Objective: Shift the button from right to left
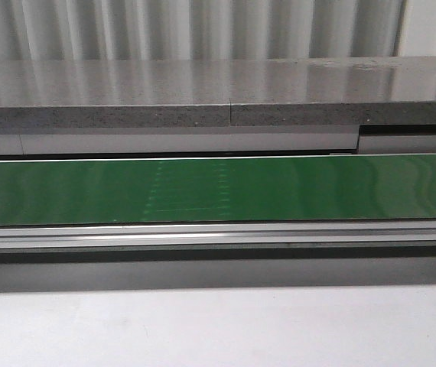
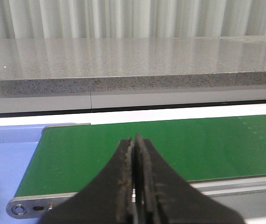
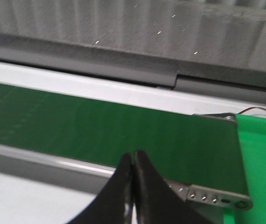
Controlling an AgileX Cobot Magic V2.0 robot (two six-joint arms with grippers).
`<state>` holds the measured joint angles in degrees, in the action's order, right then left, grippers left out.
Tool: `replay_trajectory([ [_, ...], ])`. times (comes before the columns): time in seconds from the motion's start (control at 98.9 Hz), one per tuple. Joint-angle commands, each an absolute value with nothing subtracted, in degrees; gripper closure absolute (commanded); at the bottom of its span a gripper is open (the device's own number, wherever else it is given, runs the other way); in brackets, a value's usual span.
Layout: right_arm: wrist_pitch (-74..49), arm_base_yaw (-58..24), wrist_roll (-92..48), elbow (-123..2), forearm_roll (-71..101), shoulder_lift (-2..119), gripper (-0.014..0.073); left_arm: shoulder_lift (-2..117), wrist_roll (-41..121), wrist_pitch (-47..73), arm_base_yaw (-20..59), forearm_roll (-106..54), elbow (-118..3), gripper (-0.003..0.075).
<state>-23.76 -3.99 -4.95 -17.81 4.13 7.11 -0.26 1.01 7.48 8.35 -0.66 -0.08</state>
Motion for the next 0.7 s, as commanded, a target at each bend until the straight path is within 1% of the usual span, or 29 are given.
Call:
replay_trajectory([
  [0.0, -8.55, 0.00, -4.52, -14.79, 3.75, 7.87, 0.0660, -2.28, 0.72, 2.54, 8.26, -0.96, 1.35, 0.0740],
  [0.141, 2.70, 5.25, -4.52, -7.74, 2.82, 7.87, 0.0660, -2.28, 0.72, 2.54, 8.26, -0.96, 1.35, 0.0740],
  [0.253, 6.15, 6.96, -4.44, -3.46, 2.49, 7.32, 0.0660, -2.28, 0.72, 2.54, 8.26, -0.96, 1.35, 0.0740],
  [0.354, 8.35, 7.09, -2.32, 0.85, 2.38, 3.79, 0.0660, -2.28, 0.72, 2.54, 8.26, -0.96, 1.35, 0.0740],
  [0.404, 3.71, 7.09, -1.78, 0.58, 1.42, 1.28, 0.0660, -2.28, 0.72, 2.44, 8.26, -0.96, 1.35, 0.0740],
  [0.475, 1.75, 7.09, -1.78, 0.64, 1.01, -1.81, 0.0660, -2.28, 0.72, 2.44, 8.26, -0.96, 1.35, 0.0740],
  [0.687, 1.90, 7.09, -1.78, 0.64, 0.83, -1.54, 0.0660, -2.28, 0.72, 2.44, 8.26, -0.96, 1.35, 0.0740],
])
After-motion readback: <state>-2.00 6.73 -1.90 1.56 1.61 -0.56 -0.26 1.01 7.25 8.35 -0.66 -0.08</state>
